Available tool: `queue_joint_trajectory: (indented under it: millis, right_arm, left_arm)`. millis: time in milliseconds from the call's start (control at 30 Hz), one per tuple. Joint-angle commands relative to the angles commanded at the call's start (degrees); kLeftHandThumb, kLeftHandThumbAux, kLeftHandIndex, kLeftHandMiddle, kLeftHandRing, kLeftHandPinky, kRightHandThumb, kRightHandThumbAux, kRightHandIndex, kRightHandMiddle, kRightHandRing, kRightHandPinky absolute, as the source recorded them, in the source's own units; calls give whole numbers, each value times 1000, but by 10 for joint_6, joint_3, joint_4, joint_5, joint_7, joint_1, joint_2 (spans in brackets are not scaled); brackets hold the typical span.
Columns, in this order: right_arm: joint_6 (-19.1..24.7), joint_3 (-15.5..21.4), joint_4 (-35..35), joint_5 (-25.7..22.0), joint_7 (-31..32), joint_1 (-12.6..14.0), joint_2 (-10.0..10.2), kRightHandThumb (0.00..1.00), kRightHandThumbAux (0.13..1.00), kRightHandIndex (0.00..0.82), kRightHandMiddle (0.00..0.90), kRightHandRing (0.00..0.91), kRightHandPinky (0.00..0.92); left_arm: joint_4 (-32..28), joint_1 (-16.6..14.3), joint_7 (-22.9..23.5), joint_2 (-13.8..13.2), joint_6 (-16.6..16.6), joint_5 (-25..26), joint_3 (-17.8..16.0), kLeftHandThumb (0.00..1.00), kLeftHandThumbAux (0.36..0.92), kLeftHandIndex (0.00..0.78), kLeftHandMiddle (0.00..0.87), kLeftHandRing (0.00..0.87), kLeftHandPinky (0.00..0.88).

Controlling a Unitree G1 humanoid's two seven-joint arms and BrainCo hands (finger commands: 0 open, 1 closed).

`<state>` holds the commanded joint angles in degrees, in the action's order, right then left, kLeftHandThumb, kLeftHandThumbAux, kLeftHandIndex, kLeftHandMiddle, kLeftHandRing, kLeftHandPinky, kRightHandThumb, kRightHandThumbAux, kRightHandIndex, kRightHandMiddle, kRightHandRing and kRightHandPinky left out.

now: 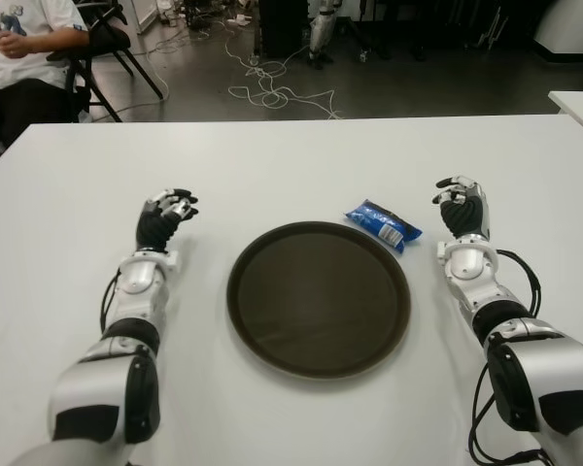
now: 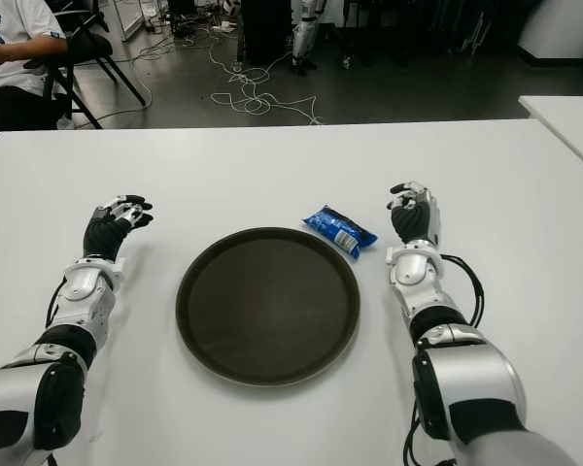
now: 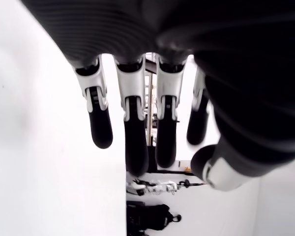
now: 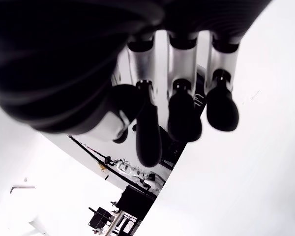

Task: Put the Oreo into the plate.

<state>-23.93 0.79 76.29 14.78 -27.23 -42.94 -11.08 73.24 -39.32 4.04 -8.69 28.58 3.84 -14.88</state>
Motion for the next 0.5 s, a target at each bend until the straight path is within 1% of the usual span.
queue_joint_trajectory:
  millis: [33, 100, 200, 500]
  right_arm:
    - [0, 0, 0, 0, 0, 0, 0, 849, 673, 420, 580, 754, 743]
    - [-1, 0, 0, 1, 0, 0, 0, 849, 673, 420, 579, 756, 745]
    - [-1, -1, 0, 2, -1, 0, 0, 849, 674, 420, 579, 757, 746]
    - [-2, -5, -1, 6, -5, 0, -1, 849, 674, 419, 582, 754, 744]
  left_arm:
    - [0, 0, 0, 0, 1, 0, 0, 699, 706, 421, 452, 469, 463]
    - [0, 0, -1, 0, 2, 1, 0, 778, 686, 422, 462, 476, 468]
    - [-1, 1, -3, 1, 4, 0, 1, 815, 677, 422, 469, 483, 472]
    - [-1, 3, -5, 0, 10, -2, 4, 831, 674, 416, 477, 492, 480]
